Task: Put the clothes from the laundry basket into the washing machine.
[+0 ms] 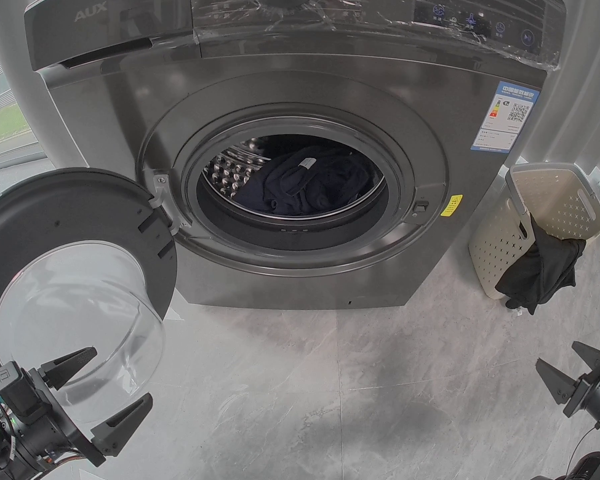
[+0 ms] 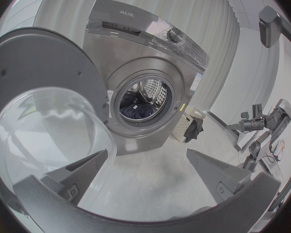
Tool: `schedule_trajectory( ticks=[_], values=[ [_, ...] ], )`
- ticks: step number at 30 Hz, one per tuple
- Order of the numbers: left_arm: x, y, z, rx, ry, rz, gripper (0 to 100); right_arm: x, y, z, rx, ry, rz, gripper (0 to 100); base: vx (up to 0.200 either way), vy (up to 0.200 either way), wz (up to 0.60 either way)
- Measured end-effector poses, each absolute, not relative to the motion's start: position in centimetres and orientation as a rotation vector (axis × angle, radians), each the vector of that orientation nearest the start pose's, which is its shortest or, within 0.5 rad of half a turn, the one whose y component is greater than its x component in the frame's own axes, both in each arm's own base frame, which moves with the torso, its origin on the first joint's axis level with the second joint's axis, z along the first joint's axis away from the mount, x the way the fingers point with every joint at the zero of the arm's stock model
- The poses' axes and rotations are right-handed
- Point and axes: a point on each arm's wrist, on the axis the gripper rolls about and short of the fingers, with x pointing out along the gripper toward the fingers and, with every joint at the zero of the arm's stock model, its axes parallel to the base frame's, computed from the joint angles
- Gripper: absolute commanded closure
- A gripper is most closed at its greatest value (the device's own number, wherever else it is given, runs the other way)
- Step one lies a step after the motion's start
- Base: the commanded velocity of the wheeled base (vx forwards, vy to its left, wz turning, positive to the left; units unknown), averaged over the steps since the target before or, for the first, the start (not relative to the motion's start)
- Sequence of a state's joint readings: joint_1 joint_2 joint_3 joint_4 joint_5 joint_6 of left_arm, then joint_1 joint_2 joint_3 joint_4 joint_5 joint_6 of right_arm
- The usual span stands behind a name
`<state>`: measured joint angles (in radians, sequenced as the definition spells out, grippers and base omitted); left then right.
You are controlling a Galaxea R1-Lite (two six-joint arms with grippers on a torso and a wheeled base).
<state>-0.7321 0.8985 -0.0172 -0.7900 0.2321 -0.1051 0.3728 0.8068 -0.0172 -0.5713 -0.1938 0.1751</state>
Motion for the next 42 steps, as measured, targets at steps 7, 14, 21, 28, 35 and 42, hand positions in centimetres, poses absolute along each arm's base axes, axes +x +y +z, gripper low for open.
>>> schedule_trajectory(
  ticks=[7, 14, 21, 28, 35, 42],
  values=[
    [5.3, -3.6, 13.4, -0.078, 0.119, -0.447, 0, 2.6, 0.4, 11.2, 0.100, 0.170, 0.115, 0, -0.086, 0.000, 0.00],
    [3.3, -1.7, 12.3, -0.094, 0.132, -0.393, 0, -0.6, -0.2, 9.3, 0.091, 0.099, 0.044, 0, 0.000, 0.000, 0.00],
    [0.3, 0.0, 9.9, -0.087, 0.134, -0.321, 0, -1.8, -0.2, 8.6, 0.064, 0.026, -0.030, 0, 0.000, 0.000, 0.00],
    [-1.2, 0.3, 8.5, -0.030, 0.107, -0.152, 0, -2.2, -0.1, 8.2, 0.021, 0.006, -0.037, 0, 0.000, 0.000, 0.00],
    [-1.6, 0.2, 8.2, -0.028, 0.081, -0.052, 0, -2.3, 0.0, 8.1, -0.010, -0.004, -0.002, 0, 0.000, 0.000, 0.00],
    [-2.1, 0.0, 8.1, 0.000, 0.029, -0.046, 0, -2.3, 0.0, 8.1, -0.009, -0.007, -0.004, 0, 0.000, 0.000, 0.00]
  ],
)
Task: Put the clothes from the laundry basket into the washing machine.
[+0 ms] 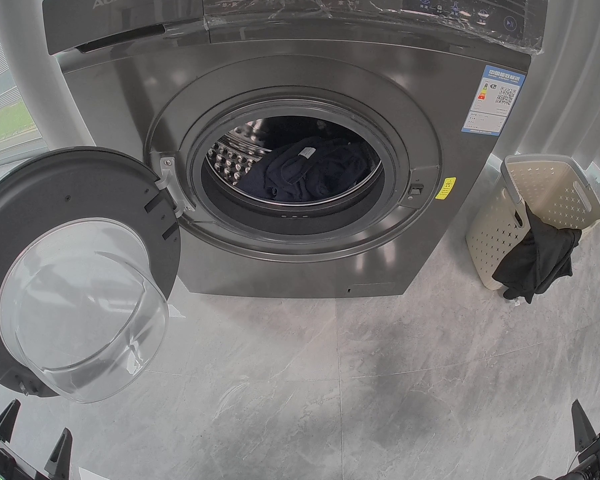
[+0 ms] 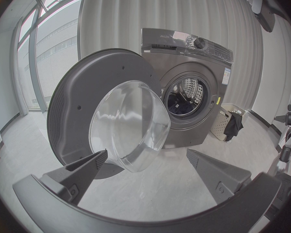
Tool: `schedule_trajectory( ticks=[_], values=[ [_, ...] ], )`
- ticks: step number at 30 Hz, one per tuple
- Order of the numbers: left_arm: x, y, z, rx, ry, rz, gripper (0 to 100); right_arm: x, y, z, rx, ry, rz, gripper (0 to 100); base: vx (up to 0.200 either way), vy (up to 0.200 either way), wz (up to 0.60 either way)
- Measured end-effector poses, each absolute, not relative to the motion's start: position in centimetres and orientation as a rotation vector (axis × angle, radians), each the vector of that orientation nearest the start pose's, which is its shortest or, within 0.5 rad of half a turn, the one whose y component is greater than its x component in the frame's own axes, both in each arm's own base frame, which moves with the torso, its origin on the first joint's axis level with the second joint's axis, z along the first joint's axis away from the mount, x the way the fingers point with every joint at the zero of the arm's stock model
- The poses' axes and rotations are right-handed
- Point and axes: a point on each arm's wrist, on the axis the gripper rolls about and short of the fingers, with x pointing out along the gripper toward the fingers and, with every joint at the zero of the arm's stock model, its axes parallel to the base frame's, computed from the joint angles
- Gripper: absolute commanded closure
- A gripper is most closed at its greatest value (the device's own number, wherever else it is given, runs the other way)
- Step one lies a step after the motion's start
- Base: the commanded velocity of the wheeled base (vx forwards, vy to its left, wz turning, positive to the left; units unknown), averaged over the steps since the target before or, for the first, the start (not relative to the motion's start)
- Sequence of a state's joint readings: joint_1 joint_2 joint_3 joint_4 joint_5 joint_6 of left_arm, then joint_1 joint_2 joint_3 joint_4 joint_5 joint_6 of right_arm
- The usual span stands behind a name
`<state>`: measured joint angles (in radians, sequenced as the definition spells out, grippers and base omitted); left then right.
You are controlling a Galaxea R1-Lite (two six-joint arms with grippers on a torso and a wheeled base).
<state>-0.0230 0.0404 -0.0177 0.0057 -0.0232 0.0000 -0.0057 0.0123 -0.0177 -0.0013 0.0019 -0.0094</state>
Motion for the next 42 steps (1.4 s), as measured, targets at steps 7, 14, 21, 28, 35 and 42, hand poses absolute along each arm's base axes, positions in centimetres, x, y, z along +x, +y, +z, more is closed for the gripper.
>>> schedule_trajectory(
  ticks=[7, 14, 21, 28, 35, 42],
  values=[
    [-2.27, -0.03, 8.03, -0.006, 0.006, -0.033, 0, -2.32, 0.02, 8.09, -0.007, -0.007, -0.004, 0, 0.000, -0.114, 0.00],
    [-2.31, -0.03, 8.02, -0.011, 0.000, -0.030, 0, -2.32, 0.02, 8.08, -0.009, -0.007, -0.005, 0, 0.000, -0.200, 0.00],
    [-2.32, -0.03, 8.02, -0.012, 0.000, -0.029, 0, -2.32, 0.02, 8.08, -0.009, -0.007, -0.004, 0, 0.000, -0.200, 0.00],
    [-2.32, -0.02, 8.02, -0.021, 0.000, -0.028, 0, -2.31, 0.01, 8.08, -0.009, -0.006, -0.003, 0, 0.000, -0.200, 0.00],
    [-2.32, -0.02, 8.02, -0.025, 0.000, -0.027, 0, -2.31, 0.01, 8.08, -0.009, -0.006, -0.003, 0, 0.000, -0.200, 0.00],
    [-2.31, -0.02, 8.01, -0.024, 0.001, -0.027, 0, -2.31, 0.01, 8.09, -0.009, -0.006, -0.003, 0, 0.000, -0.200, 0.00]
  ],
)
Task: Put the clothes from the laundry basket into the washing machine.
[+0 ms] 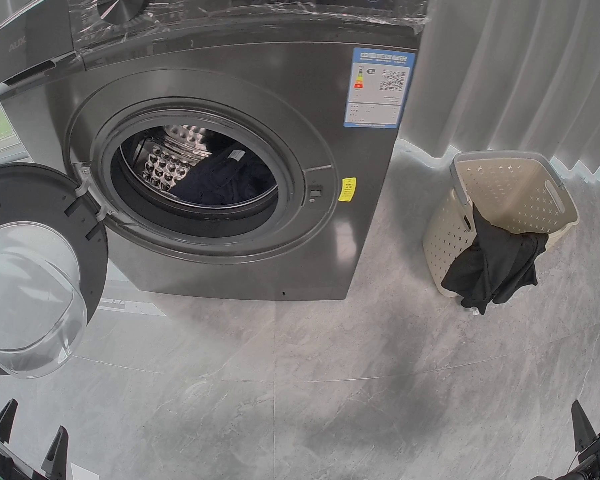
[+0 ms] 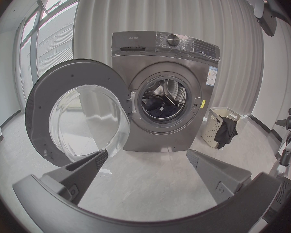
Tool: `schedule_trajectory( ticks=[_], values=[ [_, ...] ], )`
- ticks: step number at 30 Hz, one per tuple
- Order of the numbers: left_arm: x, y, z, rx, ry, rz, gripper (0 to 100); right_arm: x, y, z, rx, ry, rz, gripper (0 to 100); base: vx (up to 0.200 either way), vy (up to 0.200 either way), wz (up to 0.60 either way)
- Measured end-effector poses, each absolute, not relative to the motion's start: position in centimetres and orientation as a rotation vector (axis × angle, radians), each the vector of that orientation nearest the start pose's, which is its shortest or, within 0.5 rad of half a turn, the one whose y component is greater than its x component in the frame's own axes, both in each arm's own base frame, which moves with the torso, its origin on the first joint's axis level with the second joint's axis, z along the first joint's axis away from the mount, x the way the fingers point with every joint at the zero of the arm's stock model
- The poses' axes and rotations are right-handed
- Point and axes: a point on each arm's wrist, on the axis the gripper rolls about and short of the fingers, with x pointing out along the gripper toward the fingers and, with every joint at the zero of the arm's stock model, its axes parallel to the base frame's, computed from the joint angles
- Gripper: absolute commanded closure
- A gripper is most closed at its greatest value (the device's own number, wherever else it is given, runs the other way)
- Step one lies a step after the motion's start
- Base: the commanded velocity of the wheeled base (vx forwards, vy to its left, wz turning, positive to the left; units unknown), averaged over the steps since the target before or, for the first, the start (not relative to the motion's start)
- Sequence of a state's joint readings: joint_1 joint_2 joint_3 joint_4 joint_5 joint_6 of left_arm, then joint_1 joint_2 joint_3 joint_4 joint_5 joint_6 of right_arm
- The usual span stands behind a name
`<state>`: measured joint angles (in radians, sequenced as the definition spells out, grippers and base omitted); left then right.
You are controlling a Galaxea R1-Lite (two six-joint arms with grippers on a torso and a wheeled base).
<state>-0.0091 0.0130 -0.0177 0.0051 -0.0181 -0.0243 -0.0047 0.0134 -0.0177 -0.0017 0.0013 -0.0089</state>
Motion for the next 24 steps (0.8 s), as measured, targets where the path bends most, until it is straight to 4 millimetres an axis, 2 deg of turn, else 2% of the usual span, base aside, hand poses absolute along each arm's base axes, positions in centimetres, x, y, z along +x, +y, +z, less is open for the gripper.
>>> schedule_trajectory(
  ticks=[3, 8, 12, 24],
  values=[
    [-2.31, -0.02, 8.03, -0.024, -0.001, -0.028, 0, -2.31, 0.01, 8.08, -0.009, -0.005, -0.003, 0, 0.000, -0.200, 0.00],
    [-2.31, -0.02, 8.02, -0.024, 0.000, -0.027, 0, -2.31, 0.01, 8.09, -0.009, -0.006, -0.002, 0, 0.000, 0.000, 0.00],
    [-2.31, -0.02, 8.02, -0.022, 0.000, -0.027, 0, -2.31, 0.02, 8.08, -0.010, -0.005, -0.002, 0, 0.000, 0.000, -0.45],
    [-2.31, -0.02, 8.02, -0.024, 0.001, -0.027, 0, -2.30, 0.02, 8.08, -0.010, -0.005, -0.003, 0, 0.200, 0.000, 0.00]
  ],
)
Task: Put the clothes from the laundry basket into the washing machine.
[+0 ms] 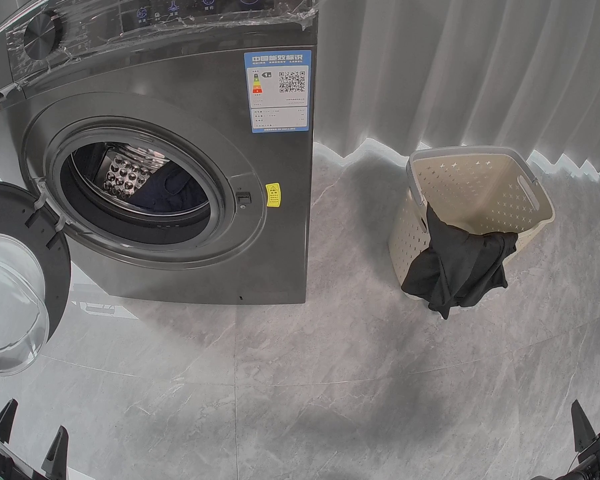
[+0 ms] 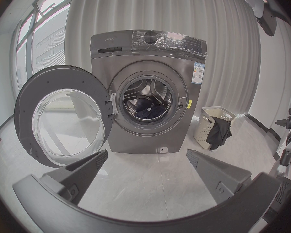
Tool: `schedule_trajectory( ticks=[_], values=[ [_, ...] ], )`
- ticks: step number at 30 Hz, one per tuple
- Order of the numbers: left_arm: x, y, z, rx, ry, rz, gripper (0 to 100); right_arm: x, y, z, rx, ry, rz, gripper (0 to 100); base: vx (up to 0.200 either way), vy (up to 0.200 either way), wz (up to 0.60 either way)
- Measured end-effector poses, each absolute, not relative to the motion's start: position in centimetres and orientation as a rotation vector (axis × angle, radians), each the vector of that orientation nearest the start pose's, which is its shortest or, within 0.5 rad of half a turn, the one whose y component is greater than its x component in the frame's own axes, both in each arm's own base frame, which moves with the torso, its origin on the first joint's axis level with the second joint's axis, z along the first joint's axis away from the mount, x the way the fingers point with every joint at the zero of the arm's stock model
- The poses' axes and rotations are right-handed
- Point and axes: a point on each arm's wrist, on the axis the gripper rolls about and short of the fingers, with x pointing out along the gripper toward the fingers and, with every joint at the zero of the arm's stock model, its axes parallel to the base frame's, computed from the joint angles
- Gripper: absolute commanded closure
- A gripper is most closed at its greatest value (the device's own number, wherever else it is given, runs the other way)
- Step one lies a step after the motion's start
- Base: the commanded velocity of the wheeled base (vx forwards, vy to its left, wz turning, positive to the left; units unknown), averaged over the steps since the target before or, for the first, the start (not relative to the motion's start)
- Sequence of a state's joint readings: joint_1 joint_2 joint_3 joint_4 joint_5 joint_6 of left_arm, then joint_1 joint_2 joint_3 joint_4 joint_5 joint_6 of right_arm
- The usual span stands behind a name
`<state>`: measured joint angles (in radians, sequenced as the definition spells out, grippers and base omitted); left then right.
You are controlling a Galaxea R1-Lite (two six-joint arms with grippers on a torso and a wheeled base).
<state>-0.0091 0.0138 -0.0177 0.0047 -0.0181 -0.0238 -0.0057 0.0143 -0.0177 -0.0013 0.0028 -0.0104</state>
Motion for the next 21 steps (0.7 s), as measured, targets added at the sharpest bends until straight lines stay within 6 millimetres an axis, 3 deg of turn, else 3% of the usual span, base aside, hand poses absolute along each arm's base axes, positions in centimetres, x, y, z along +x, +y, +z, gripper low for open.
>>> schedule_trajectory(
  ticks=[3, 9, 21],
  values=[
    [-2.31, -0.02, 8.02, -0.024, 0.001, -0.028, 0, -2.30, 0.02, 8.09, -0.010, -0.005, -0.002, 0, 0.200, 0.000, 0.00],
    [-2.30, -0.02, 8.03, -0.026, 0.001, -0.027, 0, -2.30, 0.02, 8.09, -0.010, -0.005, -0.003, 0, 0.000, 0.000, 0.00],
    [-2.30, -0.02, 8.02, -0.026, 0.002, -0.026, 0, -2.30, 0.02, 8.08, -0.010, -0.004, -0.004, 0, 0.000, -0.200, 0.00]
  ],
)
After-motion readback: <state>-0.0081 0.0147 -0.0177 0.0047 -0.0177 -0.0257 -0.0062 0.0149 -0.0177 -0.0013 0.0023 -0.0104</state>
